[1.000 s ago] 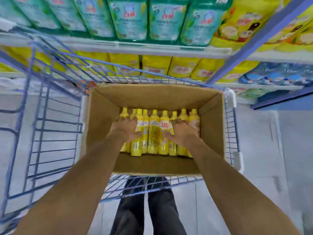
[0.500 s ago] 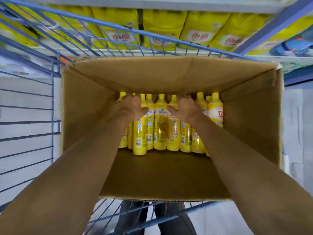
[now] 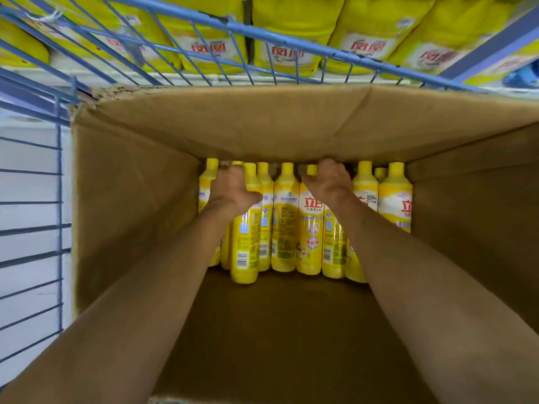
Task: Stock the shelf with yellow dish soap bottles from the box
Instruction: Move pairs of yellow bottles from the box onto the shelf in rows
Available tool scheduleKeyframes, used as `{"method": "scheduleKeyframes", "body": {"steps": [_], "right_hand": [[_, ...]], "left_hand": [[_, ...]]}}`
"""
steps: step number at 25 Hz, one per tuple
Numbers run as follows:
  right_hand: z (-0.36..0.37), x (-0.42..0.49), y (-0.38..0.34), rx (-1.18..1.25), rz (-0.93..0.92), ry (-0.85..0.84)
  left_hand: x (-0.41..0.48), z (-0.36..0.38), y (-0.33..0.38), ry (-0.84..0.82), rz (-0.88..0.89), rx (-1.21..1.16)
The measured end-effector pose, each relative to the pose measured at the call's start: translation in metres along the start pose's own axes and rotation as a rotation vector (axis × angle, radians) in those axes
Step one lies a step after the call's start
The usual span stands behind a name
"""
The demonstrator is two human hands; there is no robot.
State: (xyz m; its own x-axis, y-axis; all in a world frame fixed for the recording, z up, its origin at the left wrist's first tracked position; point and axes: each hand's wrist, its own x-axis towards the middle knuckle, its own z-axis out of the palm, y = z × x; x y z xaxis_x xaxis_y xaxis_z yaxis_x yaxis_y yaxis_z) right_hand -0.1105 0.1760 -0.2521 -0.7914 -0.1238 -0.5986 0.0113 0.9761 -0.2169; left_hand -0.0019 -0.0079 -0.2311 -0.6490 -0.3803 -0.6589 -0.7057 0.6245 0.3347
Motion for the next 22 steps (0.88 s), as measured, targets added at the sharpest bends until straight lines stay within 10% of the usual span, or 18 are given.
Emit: {"method": "scheduleKeyframes", "body": {"steps": [5,11,22], "right_hand": [[0.001,0.004,0.013,0.07,0.002,-0.013],[-0.007,-0.027,0.027,0.771,-0.028,-0.104],[-0.004,-0.091,0.033,0.562,-0.293,-0.147]], "left_hand": [[0.0,0.0,-0.005,0.013,0.0,-0.085],[-0.01,0.001,-0.005,0.047,-0.006,-0.19],[-0.059,-0.006,0.003,-0.07,0.163,-0.557]]}}
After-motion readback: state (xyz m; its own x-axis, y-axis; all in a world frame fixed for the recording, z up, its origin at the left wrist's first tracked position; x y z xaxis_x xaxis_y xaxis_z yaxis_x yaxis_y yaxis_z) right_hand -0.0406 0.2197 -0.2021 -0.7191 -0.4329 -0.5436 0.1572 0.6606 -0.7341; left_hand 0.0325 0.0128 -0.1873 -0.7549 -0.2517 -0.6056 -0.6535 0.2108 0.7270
